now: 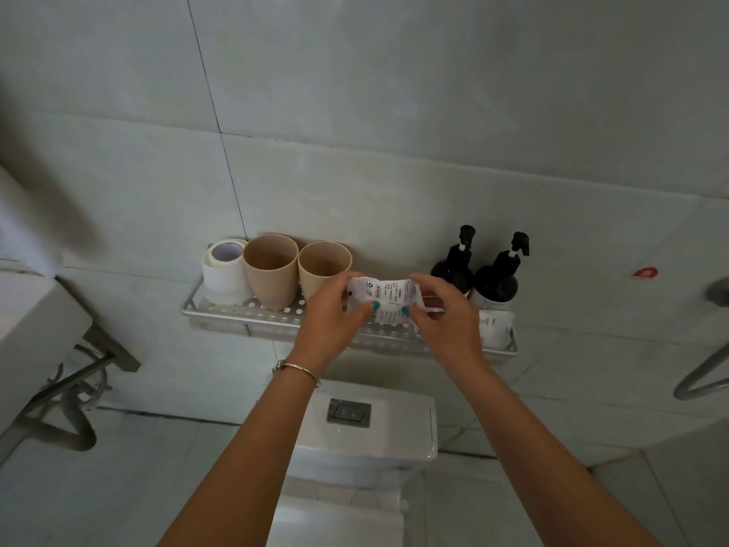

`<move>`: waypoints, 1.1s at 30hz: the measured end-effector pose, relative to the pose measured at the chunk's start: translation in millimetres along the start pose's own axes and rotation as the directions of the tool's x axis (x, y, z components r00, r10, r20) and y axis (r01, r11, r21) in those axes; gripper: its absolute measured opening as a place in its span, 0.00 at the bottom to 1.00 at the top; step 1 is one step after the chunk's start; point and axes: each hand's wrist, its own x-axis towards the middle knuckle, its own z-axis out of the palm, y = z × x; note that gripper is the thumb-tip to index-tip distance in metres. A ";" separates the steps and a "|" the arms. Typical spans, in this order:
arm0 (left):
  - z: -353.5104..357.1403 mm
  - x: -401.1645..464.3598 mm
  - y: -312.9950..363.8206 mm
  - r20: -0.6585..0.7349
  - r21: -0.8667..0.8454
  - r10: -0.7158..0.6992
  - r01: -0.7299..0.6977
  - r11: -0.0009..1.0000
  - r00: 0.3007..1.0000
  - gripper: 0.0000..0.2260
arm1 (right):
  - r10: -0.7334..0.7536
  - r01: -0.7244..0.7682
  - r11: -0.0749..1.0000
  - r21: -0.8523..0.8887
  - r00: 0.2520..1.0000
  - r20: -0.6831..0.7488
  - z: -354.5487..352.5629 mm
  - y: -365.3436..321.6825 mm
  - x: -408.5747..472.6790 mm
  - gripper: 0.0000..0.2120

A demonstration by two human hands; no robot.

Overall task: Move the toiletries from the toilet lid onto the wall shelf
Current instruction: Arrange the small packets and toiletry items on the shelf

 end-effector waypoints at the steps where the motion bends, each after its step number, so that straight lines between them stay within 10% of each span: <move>1: 3.0 -0.5 -2.1 -0.005 0.016 -0.002 0.002 1.000 1.000 0.17 | 0.002 -0.002 1.000 -0.021 1.000 0.001 0.1 4.4 -0.7 0.20; 18: 11.3 -3.1 -28.1 0.074 0.337 0.087 -0.107 0.935 0.993 0.17 | -0.134 0.115 0.871 -0.478 0.991 -0.006 1.9 15.3 -12.5 0.19; 33: 21.4 -3.3 -18.0 0.108 0.305 0.107 -0.135 0.943 0.988 0.17 | 0.008 -0.014 0.936 -0.353 1.000 -0.018 -6.4 18.8 -19.8 0.22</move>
